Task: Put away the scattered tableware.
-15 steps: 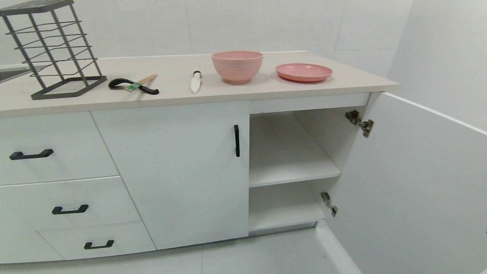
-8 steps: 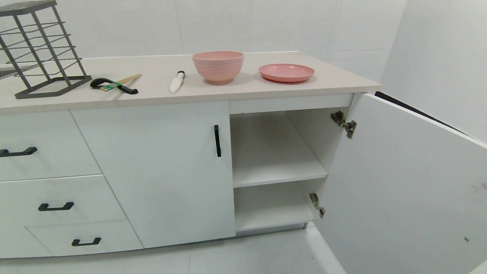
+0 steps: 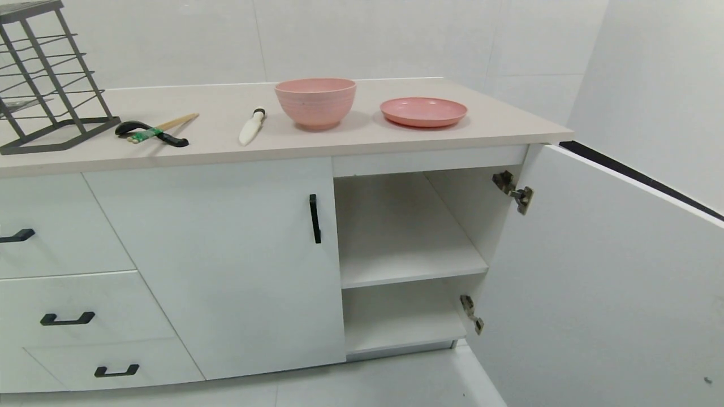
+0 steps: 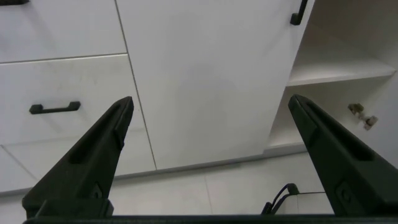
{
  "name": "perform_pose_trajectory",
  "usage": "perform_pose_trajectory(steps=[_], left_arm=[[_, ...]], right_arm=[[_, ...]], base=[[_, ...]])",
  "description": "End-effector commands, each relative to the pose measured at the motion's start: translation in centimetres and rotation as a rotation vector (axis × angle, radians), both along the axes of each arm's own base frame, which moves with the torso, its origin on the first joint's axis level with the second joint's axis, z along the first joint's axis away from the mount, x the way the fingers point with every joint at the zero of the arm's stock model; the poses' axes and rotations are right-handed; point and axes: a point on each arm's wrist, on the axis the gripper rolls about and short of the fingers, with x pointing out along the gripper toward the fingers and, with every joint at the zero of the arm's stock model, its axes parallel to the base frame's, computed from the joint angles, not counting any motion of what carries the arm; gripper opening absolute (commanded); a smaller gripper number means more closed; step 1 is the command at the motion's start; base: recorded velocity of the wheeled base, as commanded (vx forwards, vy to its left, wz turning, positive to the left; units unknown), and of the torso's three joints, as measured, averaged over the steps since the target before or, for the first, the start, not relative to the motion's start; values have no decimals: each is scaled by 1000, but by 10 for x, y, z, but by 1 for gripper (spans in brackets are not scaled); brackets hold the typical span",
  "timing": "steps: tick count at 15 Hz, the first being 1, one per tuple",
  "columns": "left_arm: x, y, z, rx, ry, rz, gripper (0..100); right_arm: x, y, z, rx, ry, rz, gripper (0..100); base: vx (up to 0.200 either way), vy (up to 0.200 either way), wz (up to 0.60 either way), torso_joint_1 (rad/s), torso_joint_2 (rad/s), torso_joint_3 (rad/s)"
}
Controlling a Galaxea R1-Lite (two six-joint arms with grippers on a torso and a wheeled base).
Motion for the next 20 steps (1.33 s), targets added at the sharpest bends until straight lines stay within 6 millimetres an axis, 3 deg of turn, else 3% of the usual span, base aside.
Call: perform_pose_trajectory(steps=[1, 4, 7, 12, 16, 20], left_arm=[[0, 0, 0, 0, 1, 1, 100], [0, 0, 0, 1, -1, 3, 100], [0, 0, 0, 0, 1, 3, 100], [0, 0, 0, 0, -1, 3, 100], [0, 0, 0, 1, 1, 3, 100], [0, 0, 0, 0, 1, 3, 100]], right_arm=[[0, 0, 0, 0, 2, 1, 100], [0, 0, 0, 0, 2, 1, 100], [0, 0, 0, 0, 2, 1, 100], [0, 0, 0, 0, 2, 1, 100], [0, 0, 0, 0, 2, 1, 100], [0, 0, 0, 0, 2, 1, 100]], base=[[0, 0, 0, 0, 0, 0], [0, 0, 0, 0, 0, 0], [0, 200, 0, -1, 4, 4], [0, 0, 0, 0, 0, 0], [200, 0, 0, -1, -1, 4], [50, 50, 0, 1, 1, 1]])
